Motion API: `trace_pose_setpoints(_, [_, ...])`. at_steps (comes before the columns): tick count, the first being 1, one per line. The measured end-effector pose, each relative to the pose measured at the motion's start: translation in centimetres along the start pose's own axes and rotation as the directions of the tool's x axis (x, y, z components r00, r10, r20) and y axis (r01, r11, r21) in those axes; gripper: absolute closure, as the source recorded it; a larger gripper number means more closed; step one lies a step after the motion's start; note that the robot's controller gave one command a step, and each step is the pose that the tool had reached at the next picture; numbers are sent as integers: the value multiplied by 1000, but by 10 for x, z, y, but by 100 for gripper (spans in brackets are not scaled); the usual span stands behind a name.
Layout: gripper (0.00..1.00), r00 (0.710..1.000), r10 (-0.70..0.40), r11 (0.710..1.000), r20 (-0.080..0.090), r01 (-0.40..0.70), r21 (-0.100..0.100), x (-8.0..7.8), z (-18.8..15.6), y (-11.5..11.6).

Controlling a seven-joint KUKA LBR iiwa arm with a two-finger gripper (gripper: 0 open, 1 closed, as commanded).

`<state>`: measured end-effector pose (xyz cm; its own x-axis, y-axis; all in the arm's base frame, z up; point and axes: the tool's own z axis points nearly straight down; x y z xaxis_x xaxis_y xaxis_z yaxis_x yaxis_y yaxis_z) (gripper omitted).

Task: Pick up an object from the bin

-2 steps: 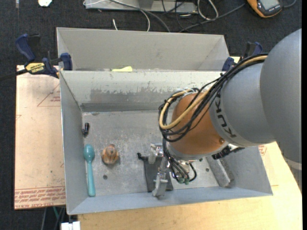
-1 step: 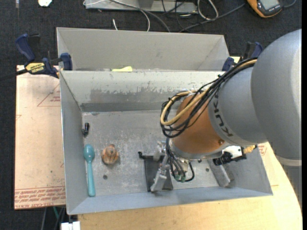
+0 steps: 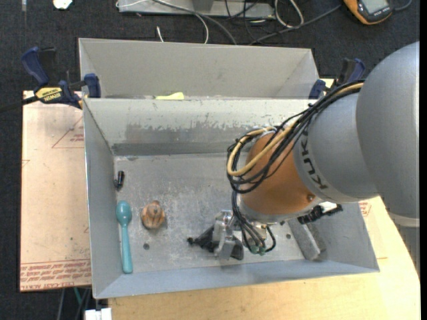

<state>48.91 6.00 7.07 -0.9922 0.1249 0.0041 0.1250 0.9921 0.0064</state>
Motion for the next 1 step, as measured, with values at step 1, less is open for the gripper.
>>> trace_pose_setpoints(1, [100, 1000, 0, 1000, -1, 0, 0, 0, 0, 0])
